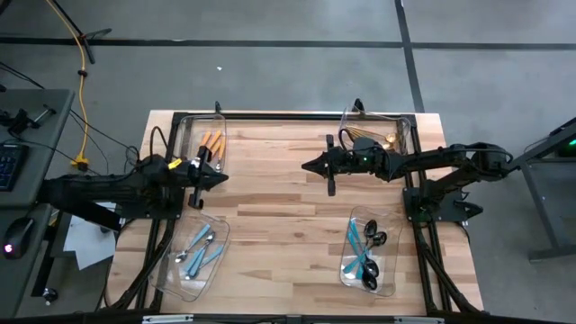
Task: Sort silverware by color (type)
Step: Return to Home Position
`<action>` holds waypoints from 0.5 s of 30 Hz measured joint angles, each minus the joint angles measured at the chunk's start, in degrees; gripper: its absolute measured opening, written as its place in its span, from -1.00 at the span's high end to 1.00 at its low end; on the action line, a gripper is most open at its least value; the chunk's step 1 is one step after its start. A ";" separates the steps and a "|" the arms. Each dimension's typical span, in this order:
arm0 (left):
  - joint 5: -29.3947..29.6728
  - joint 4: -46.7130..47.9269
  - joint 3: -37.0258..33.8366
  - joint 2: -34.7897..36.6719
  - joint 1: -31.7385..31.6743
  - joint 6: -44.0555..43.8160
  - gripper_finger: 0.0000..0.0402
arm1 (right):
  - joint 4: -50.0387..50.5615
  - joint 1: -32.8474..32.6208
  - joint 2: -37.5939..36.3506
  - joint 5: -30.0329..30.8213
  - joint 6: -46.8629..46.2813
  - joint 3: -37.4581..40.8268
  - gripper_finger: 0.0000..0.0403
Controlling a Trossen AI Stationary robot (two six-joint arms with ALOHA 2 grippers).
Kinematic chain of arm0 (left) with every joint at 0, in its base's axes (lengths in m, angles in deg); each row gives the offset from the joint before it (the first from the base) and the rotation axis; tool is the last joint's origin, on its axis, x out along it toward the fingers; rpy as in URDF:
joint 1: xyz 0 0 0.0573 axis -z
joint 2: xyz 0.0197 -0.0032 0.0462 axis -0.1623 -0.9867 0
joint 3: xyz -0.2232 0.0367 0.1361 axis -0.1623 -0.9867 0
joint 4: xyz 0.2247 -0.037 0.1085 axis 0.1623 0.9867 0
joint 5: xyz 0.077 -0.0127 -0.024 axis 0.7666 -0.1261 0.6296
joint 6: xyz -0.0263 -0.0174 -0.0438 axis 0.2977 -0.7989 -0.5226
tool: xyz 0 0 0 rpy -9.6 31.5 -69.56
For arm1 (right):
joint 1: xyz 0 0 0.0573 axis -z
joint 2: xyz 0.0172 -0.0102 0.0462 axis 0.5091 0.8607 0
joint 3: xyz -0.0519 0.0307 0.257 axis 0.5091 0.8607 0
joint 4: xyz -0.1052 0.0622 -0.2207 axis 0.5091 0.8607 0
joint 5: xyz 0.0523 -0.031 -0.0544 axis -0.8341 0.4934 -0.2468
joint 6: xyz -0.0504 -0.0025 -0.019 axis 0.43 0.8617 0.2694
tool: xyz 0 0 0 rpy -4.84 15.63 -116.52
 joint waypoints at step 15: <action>-0.17 7.06 -3.90 9.79 0.00 0.33 1.00 | 0.91 0.00 0.00 -0.50 0.00 0.02 1.00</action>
